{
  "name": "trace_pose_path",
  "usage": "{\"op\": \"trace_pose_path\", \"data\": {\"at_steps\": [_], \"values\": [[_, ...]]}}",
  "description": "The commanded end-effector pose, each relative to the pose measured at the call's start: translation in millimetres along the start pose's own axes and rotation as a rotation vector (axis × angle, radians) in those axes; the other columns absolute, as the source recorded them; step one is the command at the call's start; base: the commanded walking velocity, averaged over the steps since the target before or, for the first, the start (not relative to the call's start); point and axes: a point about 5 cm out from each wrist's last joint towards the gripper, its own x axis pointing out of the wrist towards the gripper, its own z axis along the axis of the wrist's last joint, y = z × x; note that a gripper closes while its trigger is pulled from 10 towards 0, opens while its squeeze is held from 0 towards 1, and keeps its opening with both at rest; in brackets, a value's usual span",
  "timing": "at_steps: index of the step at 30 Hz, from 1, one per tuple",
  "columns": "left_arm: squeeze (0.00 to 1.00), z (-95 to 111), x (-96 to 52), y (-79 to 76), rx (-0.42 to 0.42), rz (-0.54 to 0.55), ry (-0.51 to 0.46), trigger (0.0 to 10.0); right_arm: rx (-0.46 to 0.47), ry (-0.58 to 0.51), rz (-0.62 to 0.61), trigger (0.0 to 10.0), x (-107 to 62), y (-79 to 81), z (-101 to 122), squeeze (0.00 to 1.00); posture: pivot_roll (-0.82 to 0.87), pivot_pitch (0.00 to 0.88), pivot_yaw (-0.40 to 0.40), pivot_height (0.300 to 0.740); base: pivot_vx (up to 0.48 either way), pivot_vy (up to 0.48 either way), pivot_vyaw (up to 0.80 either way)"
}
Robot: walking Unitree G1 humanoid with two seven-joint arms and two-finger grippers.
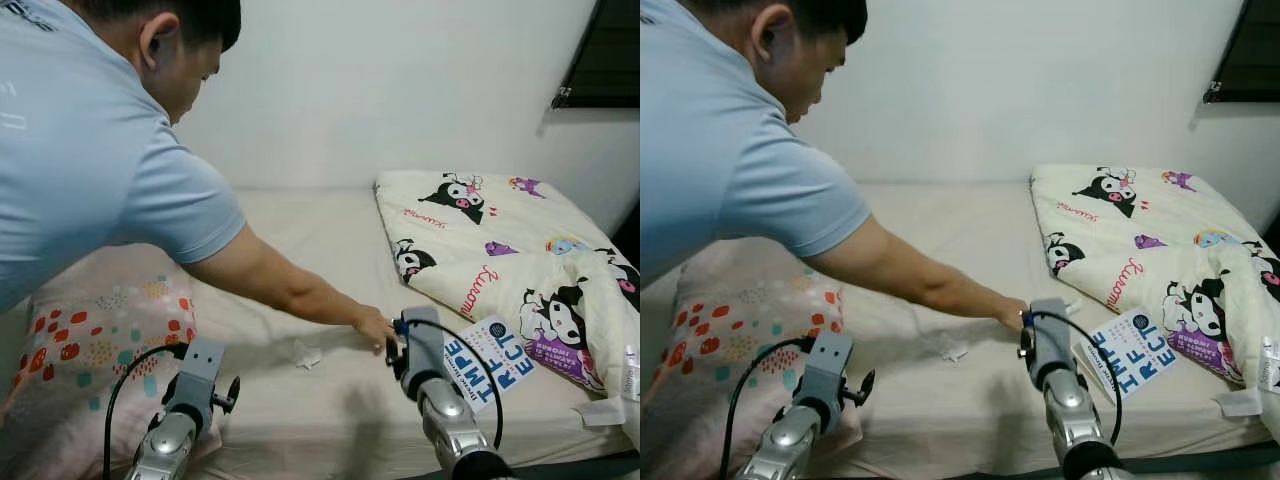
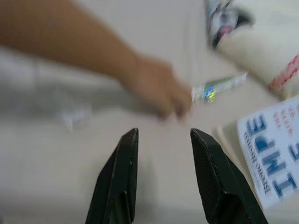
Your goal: Clean up the room
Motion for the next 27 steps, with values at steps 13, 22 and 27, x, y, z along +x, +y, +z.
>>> {"op": "trace_pose_path", "data": {"at_steps": [13,22,27], "values": [[0.00,-47.8,-17.2,-10.5,0.098,-0.087,0.263,10.0,-0.151,0.342,0.092,10.0,-17.7,8.5,-57.6,0.00,0.01,0.000,-0.040,0.740,0.000,0.000,0.00],[0.00,-40.5,-11.3,-9.9,0.054,-0.056,0.242,10.0,-0.134,0.300,0.081,10.0,-12.1,8.0,-46.9,0.00,0.01,0.000,-0.046,0.740,0.000,0.000,0.00],[0.00,-45.0,-13.7,-6.1,0.046,-0.051,0.261,10.0,-0.121,0.305,0.076,10.0,-12.3,7.7,-47.2,0.00,0.01,0.000,-0.042,0.740,0.000,0.000,0.00]]}}
